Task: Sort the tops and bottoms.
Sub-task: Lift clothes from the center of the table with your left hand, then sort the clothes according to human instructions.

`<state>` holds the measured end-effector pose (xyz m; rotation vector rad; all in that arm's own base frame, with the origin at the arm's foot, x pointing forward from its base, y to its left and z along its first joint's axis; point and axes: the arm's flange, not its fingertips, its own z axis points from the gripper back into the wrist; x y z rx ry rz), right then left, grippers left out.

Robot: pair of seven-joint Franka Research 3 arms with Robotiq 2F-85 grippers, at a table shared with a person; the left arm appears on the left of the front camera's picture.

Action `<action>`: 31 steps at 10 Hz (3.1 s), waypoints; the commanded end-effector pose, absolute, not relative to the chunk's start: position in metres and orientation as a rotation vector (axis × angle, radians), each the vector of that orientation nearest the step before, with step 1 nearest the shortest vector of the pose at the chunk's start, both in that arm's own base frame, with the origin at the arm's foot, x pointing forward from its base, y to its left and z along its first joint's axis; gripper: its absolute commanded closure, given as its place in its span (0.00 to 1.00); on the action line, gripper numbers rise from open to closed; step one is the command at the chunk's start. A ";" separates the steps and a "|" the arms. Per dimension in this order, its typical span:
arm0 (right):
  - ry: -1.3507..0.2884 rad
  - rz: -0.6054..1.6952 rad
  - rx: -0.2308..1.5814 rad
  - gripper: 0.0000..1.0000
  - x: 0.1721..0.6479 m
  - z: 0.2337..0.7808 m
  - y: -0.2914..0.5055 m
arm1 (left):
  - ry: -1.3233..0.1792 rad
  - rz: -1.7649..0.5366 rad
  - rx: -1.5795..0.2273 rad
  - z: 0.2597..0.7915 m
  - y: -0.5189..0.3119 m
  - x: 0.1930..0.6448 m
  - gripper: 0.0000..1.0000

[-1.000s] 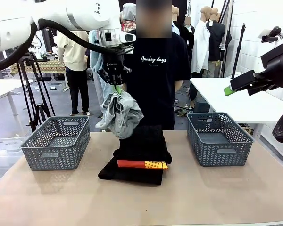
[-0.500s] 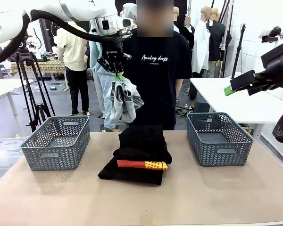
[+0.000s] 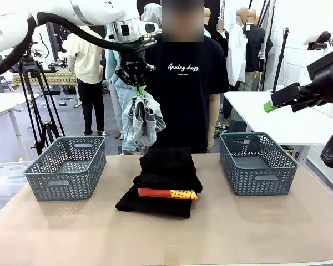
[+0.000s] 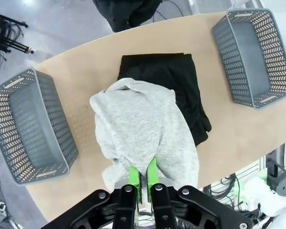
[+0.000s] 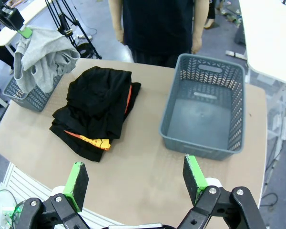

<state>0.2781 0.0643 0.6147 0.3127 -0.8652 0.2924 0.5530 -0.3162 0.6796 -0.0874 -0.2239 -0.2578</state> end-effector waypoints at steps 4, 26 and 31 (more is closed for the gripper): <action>-0.859 0.297 0.321 0.00 0.279 0.614 0.064 | -0.232 -0.255 -0.092 0.683 -0.315 0.553 1.00; -0.859 0.297 0.321 0.00 0.279 0.614 0.064 | -0.232 -0.255 -0.092 0.683 -0.315 0.553 1.00; -0.859 0.297 0.321 0.00 0.279 0.614 0.064 | -0.232 -0.255 -0.092 0.683 -0.315 0.553 1.00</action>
